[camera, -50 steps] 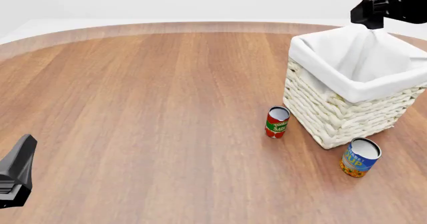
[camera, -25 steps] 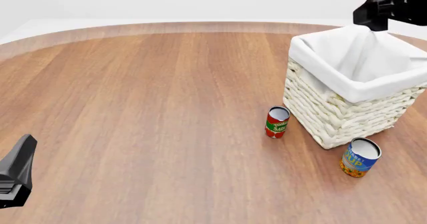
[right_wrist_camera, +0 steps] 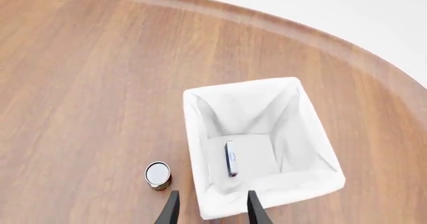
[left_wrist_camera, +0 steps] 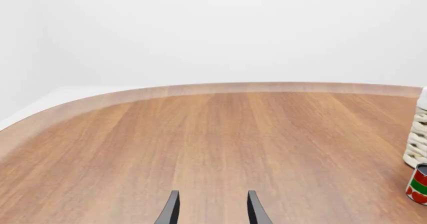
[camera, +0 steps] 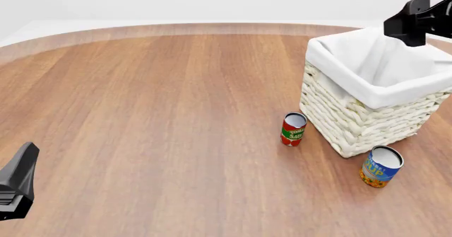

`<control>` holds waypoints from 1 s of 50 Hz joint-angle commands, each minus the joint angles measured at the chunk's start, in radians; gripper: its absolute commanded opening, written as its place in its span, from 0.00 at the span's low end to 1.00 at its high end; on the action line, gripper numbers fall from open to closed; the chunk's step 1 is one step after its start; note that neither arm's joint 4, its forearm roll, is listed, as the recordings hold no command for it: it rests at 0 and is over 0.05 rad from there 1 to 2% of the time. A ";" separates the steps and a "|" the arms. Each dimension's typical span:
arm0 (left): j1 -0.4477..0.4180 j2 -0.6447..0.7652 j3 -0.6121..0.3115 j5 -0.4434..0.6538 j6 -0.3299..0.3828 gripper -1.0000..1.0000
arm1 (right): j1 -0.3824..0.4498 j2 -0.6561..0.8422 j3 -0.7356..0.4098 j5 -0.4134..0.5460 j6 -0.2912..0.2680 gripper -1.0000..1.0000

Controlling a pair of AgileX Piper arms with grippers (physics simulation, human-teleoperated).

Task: Pick up the alphabet soup and the cream cheese box, and put them in the basket.

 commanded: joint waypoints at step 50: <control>0.000 0.000 0.000 0.000 0.000 1.00 | -0.014 -0.313 0.296 0.102 -0.003 1.00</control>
